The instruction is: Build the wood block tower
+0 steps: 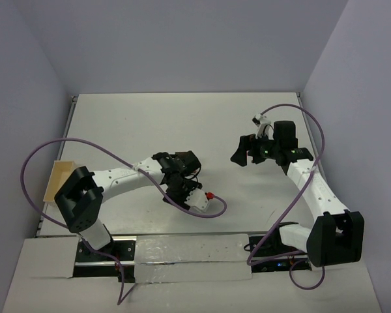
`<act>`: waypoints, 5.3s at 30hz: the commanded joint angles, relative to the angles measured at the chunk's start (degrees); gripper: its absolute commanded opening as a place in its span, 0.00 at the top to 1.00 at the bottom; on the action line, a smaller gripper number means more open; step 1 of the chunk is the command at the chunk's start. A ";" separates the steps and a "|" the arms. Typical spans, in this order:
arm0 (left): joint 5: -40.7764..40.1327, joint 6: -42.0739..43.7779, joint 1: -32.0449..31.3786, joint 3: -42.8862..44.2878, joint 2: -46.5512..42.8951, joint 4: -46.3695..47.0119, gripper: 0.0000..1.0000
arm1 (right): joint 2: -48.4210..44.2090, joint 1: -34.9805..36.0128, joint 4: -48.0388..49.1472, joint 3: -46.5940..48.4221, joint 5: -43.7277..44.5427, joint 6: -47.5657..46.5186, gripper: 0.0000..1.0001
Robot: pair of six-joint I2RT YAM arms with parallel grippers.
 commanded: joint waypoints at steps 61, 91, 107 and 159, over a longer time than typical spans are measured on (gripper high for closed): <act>43.48 -94.90 28.08 -2.64 -37.42 55.18 1.00 | 7.71 21.91 0.43 40.51 -30.75 5.36 0.10; 42.96 -97.39 29.03 -6.09 -37.55 59.14 1.00 | 10.60 29.83 3.51 36.51 -33.34 7.98 0.32; 41.00 -96.29 29.47 -6.51 -37.69 57.69 1.00 | 11.22 31.49 2.67 35.78 -33.49 7.51 0.51; 36.02 -106.07 32.90 -13.38 -40.97 64.29 0.95 | 12.19 28.16 51.23 21.97 -34.95 50.76 0.74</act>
